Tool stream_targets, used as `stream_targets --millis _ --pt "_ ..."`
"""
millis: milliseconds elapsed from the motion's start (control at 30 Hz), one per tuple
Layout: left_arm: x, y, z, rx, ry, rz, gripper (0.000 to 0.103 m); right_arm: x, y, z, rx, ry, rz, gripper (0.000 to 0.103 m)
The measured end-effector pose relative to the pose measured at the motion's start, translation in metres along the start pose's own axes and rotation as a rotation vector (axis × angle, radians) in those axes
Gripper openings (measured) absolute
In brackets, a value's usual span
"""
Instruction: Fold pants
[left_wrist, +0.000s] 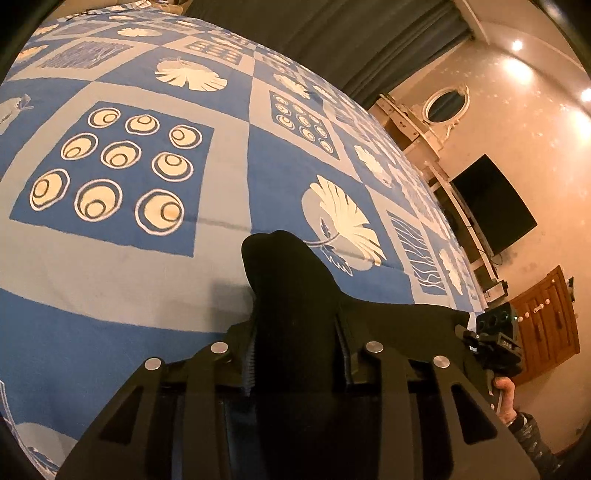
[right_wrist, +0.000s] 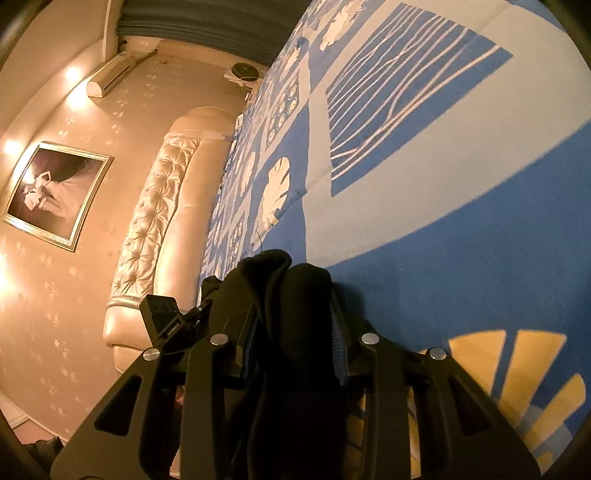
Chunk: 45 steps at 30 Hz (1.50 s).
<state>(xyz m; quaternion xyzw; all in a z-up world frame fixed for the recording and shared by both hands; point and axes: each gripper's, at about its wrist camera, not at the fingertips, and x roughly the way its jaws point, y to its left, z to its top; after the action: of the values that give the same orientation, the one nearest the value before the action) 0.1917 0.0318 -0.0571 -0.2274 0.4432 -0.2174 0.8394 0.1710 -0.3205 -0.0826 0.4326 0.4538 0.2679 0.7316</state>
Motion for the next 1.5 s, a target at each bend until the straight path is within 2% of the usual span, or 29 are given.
stream_targets --millis 767,1500 --pt "0.012 0.03 0.05 -0.036 -0.017 0.027 0.034 0.045 0.014 0.042 -0.001 0.011 0.008 0.031" --pt "0.018 0.04 0.052 -0.064 -0.008 0.006 0.034 0.047 0.013 0.045 0.004 0.012 0.015 0.031"
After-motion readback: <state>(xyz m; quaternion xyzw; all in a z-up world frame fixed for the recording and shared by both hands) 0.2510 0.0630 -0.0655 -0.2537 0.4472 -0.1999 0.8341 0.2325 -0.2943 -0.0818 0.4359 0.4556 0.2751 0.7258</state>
